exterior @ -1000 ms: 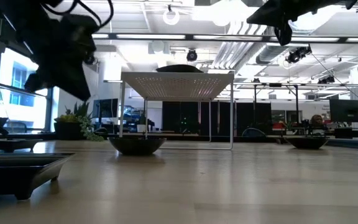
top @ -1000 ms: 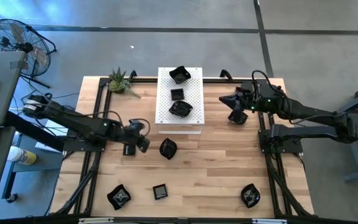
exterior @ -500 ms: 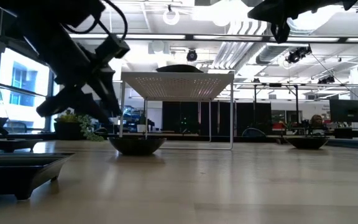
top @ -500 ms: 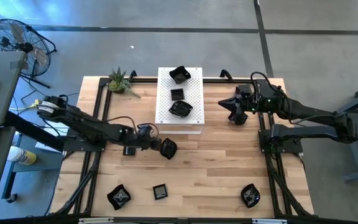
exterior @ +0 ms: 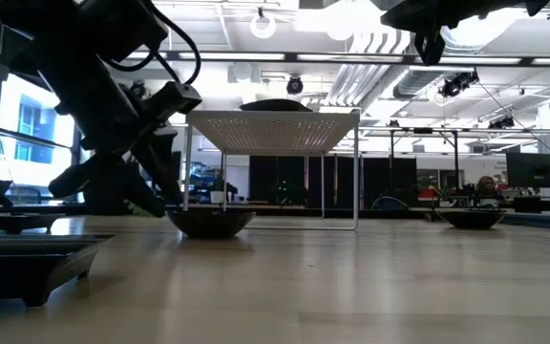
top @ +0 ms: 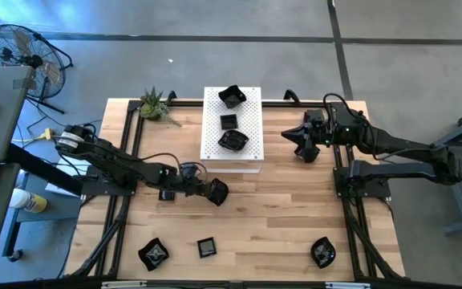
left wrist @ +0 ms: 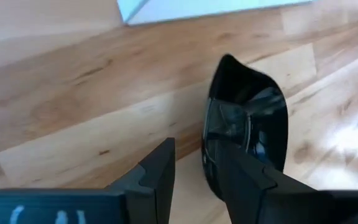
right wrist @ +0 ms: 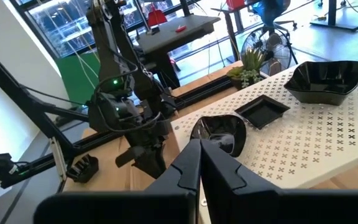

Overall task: Pick & Place Mini shaped plates
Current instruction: Stack the black leaf-shaped plate on top of the black leaf-shaped plate on the shelf

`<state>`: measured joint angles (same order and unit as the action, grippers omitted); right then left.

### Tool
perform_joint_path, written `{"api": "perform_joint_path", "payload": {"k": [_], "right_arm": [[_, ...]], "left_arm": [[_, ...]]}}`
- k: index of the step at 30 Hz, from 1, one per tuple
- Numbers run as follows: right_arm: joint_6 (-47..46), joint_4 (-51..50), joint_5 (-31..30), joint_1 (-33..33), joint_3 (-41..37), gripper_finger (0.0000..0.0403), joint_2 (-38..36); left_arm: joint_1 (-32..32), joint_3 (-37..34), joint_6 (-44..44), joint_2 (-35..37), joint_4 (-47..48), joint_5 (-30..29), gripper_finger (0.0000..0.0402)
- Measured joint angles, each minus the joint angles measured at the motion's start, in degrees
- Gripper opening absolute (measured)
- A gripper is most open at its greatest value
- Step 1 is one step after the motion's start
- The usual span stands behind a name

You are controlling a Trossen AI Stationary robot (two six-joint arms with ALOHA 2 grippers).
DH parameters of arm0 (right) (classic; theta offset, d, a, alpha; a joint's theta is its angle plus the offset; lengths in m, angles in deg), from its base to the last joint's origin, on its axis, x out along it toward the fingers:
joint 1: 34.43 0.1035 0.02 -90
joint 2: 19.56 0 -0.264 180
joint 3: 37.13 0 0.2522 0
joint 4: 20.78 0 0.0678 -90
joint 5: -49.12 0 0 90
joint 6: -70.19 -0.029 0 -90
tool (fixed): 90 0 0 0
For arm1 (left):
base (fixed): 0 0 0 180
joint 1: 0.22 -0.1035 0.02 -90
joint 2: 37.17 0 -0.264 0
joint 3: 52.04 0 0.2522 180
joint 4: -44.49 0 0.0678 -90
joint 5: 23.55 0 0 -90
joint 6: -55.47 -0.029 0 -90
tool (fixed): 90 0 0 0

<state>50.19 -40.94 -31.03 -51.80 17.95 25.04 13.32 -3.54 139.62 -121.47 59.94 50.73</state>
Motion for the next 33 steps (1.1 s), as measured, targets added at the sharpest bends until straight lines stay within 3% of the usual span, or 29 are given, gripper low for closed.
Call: {"api": "perform_joint_path", "payload": {"k": [8,24,33], "right_arm": [[1.02,-0.20,0.00,0.00,0.00,0.0006,0.00],[2.21,-1.45,0.19,0.00,0.02,0.0003,0.00],[2.52,-1.49,0.20,-0.01,0.02,0.0006,0.00]], "left_arm": [[0.00,0.09,-0.28,-1.37,-1.53,0.23,0.0104],[0.00,4.69,-6.78,-4.73,-1.11,0.63,0.0007],[-0.02,4.76,-5.51,-3.92,-0.77,4.99,0.0003]]}}
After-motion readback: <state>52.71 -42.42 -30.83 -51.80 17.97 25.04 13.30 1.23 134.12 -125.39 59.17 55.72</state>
